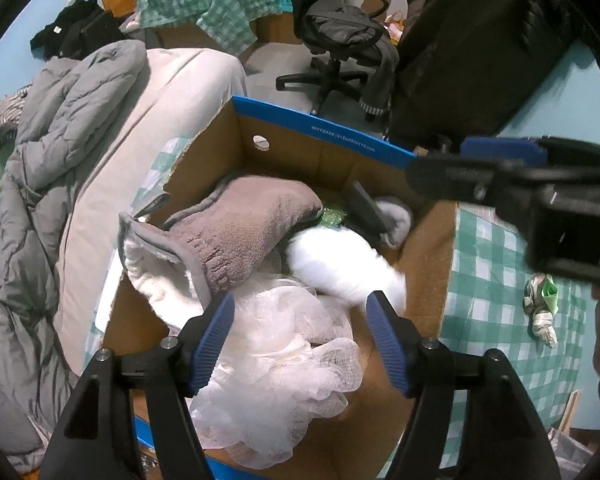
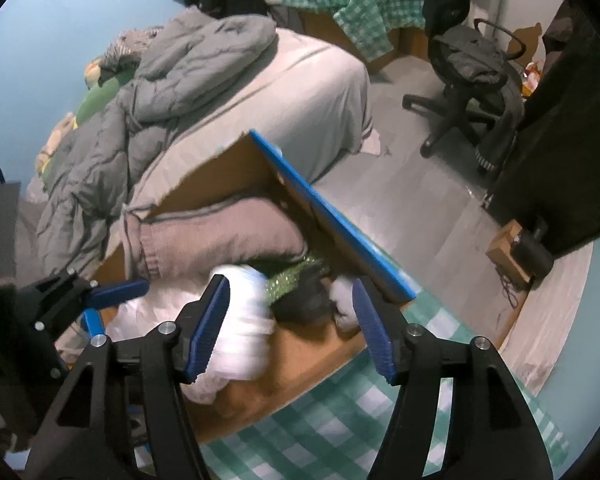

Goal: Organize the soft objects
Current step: 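Open both tools to drop the two socks into the box, then move both tools back over the table toward the green cloth and white bundle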

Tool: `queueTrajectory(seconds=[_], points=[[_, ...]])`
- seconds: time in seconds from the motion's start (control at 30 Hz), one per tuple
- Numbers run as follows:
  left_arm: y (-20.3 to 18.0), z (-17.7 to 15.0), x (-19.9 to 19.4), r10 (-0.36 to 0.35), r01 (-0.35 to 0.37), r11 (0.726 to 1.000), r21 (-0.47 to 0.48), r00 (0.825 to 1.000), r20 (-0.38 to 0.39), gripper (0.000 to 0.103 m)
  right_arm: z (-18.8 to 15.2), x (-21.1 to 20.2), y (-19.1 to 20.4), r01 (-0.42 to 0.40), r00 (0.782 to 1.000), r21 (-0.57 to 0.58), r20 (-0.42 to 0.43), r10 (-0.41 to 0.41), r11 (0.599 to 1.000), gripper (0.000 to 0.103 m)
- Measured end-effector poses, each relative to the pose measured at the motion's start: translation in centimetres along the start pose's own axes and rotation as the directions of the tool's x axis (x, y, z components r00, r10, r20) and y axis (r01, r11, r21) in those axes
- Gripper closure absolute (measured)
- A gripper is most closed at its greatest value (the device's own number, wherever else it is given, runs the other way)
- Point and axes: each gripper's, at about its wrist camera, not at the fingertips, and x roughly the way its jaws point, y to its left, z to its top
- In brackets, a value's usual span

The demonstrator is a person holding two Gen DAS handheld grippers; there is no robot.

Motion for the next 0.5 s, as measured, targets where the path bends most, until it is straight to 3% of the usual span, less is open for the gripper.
queueTrajectory(seconds=[0.5], points=[[-2.2,-0.2,-3.7,-0.009,0.008,1.000,0.024,0.998,0.058,0.032,-1.7,-4.4,-2.5,0.030,0.998,0.049,0.054,-0.033,0.998,0.036]])
